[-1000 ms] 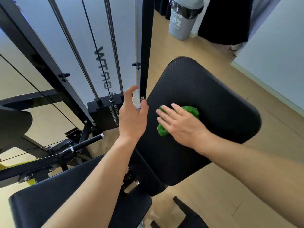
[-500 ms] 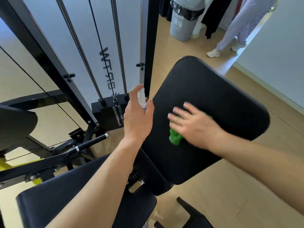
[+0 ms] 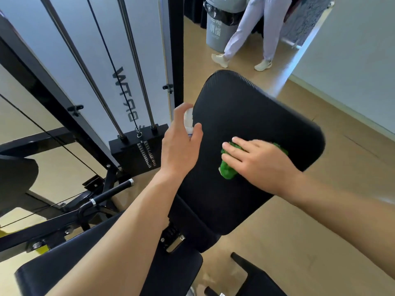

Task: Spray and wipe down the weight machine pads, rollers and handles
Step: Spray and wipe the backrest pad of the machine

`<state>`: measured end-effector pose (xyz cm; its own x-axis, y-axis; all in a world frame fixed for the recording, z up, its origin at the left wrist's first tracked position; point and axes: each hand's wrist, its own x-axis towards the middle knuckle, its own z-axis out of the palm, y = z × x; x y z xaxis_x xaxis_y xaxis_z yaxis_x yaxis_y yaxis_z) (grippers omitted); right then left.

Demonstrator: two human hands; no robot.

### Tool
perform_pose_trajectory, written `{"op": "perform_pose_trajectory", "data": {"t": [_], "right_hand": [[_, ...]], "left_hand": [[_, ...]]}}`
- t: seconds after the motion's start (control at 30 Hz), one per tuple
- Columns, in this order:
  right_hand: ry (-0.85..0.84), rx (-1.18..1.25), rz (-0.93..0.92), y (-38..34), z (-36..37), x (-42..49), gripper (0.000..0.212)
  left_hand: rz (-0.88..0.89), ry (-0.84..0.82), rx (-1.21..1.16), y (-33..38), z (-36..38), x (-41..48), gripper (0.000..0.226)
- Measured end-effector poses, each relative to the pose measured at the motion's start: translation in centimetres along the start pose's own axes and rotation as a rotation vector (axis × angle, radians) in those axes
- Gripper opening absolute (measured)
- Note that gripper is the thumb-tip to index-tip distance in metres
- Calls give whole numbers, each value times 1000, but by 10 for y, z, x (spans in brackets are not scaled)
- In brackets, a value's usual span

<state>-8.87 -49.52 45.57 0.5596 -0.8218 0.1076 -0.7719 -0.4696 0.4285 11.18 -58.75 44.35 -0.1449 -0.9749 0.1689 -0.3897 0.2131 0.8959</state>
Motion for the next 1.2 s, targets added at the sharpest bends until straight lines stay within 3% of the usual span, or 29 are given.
{"op": "perform_pose_trajectory", "data": {"t": [0.07,0.17,0.27,0.47,0.67,0.8,0.9,1.03,1.2], "right_hand": [[157,25,210,31,-22,17,40],[257,267,622,72,-49,39,51],[382,475,919,103,-59,50,41],[423,769,1158,125,-59,53,25],[413,807,1171,129,-58,59,23],[309,770,1126,131,-52,72,23],[83,618,941,118,-40,87,26],[34,455,639,112,-32,120,28],[-277,376,403,123,-34,192,33]], "left_hand": [[38,-25,36,12,2,11,41],[95,-79,101,36,4,35,43],[170,-128,180,61,3,67,45],[294,-309,366,96,-5,127,47],[351,-449,537,100,-2,146,44],[329,-443,429,83,-7,143,44],[296,-347,338,72,-17,143,47],[240,-255,245,62,-31,139,46],[146,-175,201,49,-40,135,46]]}}
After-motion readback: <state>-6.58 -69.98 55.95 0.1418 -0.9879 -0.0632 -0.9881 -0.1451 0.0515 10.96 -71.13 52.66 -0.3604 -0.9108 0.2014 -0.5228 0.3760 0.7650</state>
